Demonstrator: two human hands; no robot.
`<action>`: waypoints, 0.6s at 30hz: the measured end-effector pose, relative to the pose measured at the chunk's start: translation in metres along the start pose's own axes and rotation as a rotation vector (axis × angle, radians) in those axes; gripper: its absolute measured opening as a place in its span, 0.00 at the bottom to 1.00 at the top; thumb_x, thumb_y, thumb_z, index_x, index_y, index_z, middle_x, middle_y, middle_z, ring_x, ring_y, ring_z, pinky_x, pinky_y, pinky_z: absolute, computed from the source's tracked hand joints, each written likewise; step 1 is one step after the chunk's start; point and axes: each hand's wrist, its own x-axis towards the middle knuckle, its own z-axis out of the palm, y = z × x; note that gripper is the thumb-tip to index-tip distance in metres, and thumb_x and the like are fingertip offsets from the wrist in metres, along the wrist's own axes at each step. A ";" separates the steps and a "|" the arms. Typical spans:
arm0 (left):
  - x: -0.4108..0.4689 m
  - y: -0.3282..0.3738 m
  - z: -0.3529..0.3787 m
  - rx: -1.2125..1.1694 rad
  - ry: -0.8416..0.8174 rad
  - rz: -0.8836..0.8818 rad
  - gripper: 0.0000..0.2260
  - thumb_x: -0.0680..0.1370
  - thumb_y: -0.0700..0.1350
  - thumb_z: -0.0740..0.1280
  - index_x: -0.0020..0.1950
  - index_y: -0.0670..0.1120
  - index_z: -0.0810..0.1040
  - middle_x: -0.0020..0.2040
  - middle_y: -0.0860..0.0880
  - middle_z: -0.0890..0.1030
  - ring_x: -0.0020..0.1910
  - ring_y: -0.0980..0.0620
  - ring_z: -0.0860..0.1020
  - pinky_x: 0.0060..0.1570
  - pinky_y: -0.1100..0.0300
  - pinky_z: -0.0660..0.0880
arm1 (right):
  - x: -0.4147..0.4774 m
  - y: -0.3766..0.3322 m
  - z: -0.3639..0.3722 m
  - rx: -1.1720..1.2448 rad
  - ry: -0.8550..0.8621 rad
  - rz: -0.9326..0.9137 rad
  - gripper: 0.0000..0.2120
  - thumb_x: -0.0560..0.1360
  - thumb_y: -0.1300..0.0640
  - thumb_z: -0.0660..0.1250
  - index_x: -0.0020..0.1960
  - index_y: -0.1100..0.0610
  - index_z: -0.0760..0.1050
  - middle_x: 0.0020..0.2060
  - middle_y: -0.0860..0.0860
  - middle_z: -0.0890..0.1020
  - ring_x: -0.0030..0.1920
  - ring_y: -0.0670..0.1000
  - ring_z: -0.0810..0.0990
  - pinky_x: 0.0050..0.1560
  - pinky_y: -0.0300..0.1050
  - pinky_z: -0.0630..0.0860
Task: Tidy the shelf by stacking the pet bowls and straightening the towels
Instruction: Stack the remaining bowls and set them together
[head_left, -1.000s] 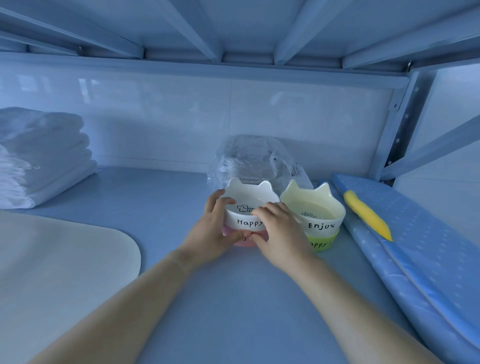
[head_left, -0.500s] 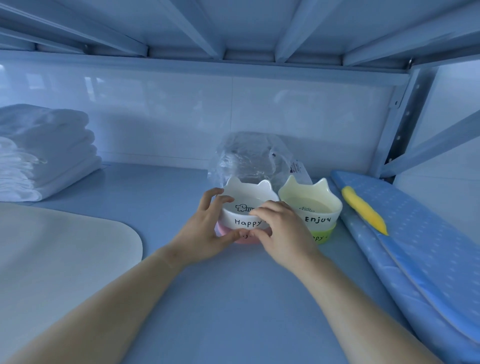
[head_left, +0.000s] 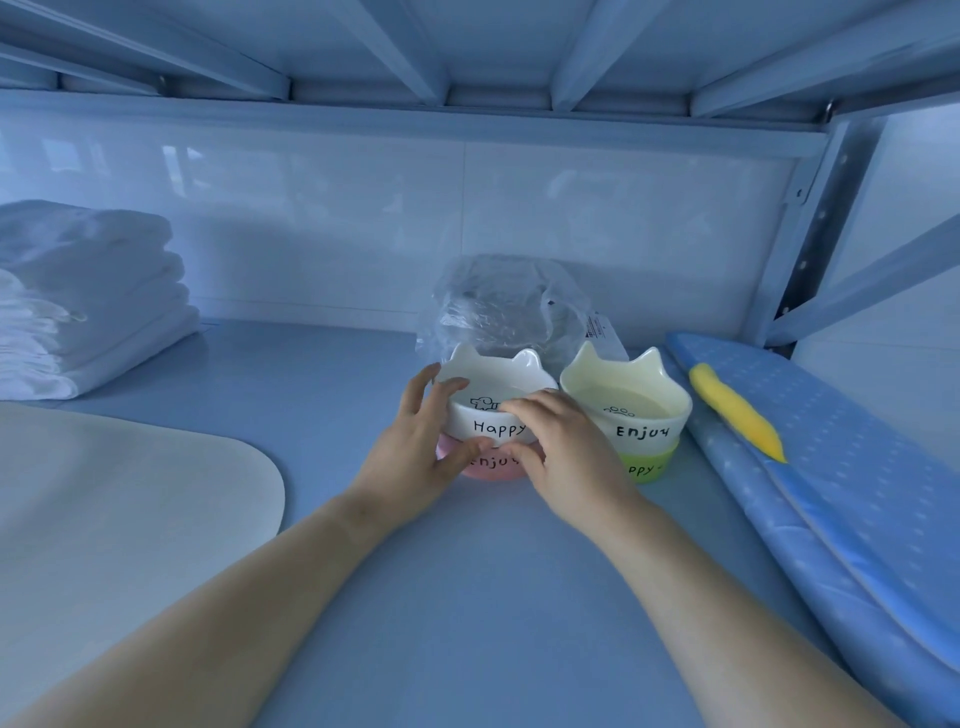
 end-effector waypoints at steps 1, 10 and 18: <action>0.000 0.000 0.000 -0.024 -0.009 -0.022 0.31 0.69 0.64 0.63 0.69 0.58 0.60 0.74 0.54 0.53 0.56 0.58 0.69 0.52 0.57 0.71 | 0.000 0.000 0.000 0.004 -0.003 0.001 0.14 0.73 0.60 0.68 0.58 0.58 0.75 0.53 0.52 0.78 0.57 0.53 0.72 0.54 0.38 0.65; 0.002 0.001 0.000 -0.172 -0.056 -0.097 0.30 0.72 0.55 0.70 0.69 0.55 0.61 0.58 0.51 0.72 0.55 0.51 0.75 0.58 0.49 0.74 | -0.001 0.000 0.000 0.014 0.023 0.028 0.15 0.71 0.54 0.70 0.57 0.57 0.76 0.51 0.51 0.79 0.56 0.52 0.73 0.54 0.38 0.65; -0.003 0.002 -0.003 -0.141 -0.045 -0.076 0.28 0.69 0.59 0.70 0.65 0.58 0.65 0.59 0.58 0.70 0.56 0.55 0.73 0.59 0.53 0.73 | -0.004 0.001 -0.006 0.024 0.030 0.015 0.12 0.70 0.53 0.71 0.53 0.53 0.79 0.44 0.49 0.80 0.51 0.51 0.74 0.49 0.41 0.70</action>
